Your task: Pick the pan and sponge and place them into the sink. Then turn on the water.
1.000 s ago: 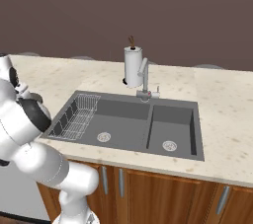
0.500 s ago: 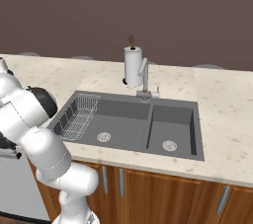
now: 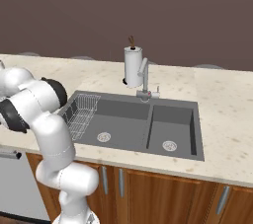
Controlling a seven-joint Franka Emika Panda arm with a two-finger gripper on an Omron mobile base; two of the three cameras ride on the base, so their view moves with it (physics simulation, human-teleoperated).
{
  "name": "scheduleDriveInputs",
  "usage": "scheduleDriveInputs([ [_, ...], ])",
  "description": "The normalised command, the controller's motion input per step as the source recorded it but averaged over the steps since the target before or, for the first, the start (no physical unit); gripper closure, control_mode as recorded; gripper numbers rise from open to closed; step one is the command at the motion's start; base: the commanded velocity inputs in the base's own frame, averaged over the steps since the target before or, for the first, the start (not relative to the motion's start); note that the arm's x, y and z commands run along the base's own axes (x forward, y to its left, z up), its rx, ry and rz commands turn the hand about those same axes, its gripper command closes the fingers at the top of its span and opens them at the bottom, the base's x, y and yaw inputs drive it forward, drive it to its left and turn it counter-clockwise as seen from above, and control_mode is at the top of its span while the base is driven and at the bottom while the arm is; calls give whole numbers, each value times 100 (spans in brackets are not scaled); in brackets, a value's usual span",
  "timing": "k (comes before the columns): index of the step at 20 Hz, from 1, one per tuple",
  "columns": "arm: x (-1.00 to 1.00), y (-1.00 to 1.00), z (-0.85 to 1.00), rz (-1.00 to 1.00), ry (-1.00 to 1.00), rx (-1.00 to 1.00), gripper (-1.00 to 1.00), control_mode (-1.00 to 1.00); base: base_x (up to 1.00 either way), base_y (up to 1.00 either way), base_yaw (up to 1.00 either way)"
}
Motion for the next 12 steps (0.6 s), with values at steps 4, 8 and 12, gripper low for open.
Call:
scheduleDriveInputs([
  [4, 10, 25, -18, 0, 2, 0, -100, -100, 0, 0, 0],
  [8, 8, 22, -21, 0, 1, 0, -100, -100, 0, 0, 0],
  [12, 10, 20, -24, 0, 2, 0, -100, -100, 0, 0, 0],
])
